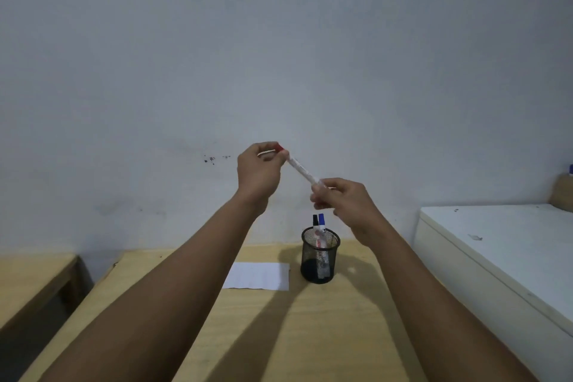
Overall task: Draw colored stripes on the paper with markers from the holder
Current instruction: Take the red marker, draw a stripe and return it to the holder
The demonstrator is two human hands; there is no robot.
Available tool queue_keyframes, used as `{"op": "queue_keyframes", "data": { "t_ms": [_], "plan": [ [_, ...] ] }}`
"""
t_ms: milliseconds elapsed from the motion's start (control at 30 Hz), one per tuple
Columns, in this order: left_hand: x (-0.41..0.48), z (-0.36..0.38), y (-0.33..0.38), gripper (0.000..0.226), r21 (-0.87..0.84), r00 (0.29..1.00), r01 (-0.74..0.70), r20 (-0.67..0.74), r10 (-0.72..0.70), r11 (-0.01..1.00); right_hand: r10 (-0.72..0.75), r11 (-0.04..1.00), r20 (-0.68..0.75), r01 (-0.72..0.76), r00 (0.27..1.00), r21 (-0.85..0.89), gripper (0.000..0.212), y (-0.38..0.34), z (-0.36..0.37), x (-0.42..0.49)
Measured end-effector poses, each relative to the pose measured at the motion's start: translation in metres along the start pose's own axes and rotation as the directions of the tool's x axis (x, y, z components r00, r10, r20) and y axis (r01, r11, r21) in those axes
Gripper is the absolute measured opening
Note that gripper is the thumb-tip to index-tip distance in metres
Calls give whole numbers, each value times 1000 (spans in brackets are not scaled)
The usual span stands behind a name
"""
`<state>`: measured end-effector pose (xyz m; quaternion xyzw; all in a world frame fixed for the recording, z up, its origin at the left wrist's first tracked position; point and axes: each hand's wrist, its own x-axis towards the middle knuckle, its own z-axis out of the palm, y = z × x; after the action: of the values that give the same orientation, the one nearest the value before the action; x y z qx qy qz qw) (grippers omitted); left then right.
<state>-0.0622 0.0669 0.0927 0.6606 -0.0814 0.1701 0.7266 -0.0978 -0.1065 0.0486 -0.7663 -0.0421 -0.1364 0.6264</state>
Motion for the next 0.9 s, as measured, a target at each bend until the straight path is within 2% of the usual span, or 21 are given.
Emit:
{"op": "queue_keyframes", "data": {
  "t_ms": [100,167,267,400,500,567,600,633,667,767,900],
  "plan": [
    [-15,-28,19,24,31,996,-37,82,35,999,57,914,-61,-27,996,406,9,-27,1,-12],
    [-26,-44,24,26,124,980,-124,169,102,985,51,839,-42,-20,998,543,9,-43,7,-19],
    [-41,-61,29,28,289,945,-289,236,225,913,-34,923,31,19,999,383,14,-64,28,-34],
    [-52,-89,27,28,507,878,-477,322,355,718,-62,965,22,54,998,257,22,-75,56,-50],
    [-56,-112,27,29,663,795,-597,414,443,452,-64,971,19,58,998,233,25,-73,74,-53],
    [-58,-123,28,31,755,780,-598,470,413,269,-53,971,45,41,998,235,25,-69,87,-53],
    [-58,-129,27,34,775,790,-586,482,378,237,-47,970,61,31,997,241,26,-67,94,-52],
    [-57,-136,25,38,779,802,-578,485,350,245,-44,970,79,23,996,242,26,-65,100,-52],
    [-55,-144,22,41,766,814,-572,484,321,294,-46,971,99,21,994,237,26,-63,106,-51],
    [-52,-166,12,41,710,869,-486,453,197,509,-55,980,147,25,988,198,26,-54,125,-47],
    [-47,-192,-1,42,629,890,-327,456,6,705,-5,975,178,-34,984,218,28,-34,155,-33]
  ]
}}
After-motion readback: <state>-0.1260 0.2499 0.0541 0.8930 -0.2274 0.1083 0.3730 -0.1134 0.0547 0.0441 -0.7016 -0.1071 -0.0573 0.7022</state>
